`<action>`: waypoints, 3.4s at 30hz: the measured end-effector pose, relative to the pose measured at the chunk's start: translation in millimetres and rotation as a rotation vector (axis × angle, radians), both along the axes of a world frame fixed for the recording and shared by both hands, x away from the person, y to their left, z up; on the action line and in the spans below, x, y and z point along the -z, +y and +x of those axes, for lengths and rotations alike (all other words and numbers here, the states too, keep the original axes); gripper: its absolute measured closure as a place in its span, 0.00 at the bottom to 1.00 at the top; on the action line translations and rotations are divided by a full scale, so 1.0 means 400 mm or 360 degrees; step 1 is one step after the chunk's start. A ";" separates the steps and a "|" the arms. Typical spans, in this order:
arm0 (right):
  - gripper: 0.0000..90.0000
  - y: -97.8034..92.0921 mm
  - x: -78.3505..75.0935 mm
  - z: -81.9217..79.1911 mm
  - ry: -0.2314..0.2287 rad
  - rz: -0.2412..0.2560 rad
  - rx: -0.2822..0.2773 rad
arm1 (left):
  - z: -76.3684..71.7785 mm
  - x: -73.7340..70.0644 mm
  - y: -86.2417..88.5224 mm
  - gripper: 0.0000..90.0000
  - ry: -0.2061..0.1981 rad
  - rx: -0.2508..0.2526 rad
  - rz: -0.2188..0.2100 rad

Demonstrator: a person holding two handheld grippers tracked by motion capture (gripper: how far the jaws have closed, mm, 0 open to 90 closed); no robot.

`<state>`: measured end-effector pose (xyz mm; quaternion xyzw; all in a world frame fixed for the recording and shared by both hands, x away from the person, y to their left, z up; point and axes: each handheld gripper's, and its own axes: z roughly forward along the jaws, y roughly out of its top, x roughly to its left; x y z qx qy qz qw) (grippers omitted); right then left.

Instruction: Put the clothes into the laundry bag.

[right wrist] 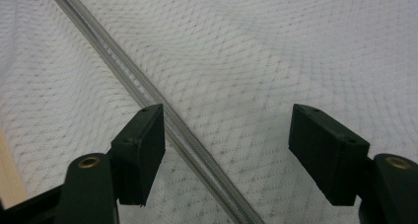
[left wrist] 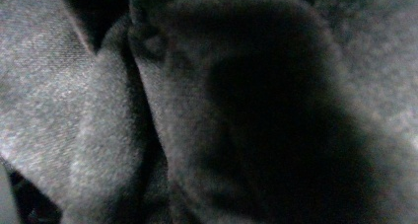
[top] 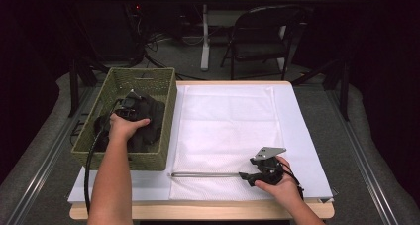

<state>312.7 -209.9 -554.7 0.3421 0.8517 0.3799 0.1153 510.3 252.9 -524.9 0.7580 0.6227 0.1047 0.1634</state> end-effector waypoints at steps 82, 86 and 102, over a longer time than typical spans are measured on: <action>0.20 0.020 -0.010 -0.003 -0.0096 0.0007 -0.0005 | -0.021 -0.078 -0.014 0.66 -0.0026 0.0096 -0.0031; 0.16 0.034 -0.013 -0.011 -0.0166 -0.0036 -0.0043 | -0.028 -0.105 -0.010 0.66 -0.0048 0.0107 -0.0015; 0.59 0.048 -0.031 -0.012 -0.0207 -0.0073 -0.0176 | -0.057 -0.246 0.030 0.66 -0.0140 0.0060 -0.0038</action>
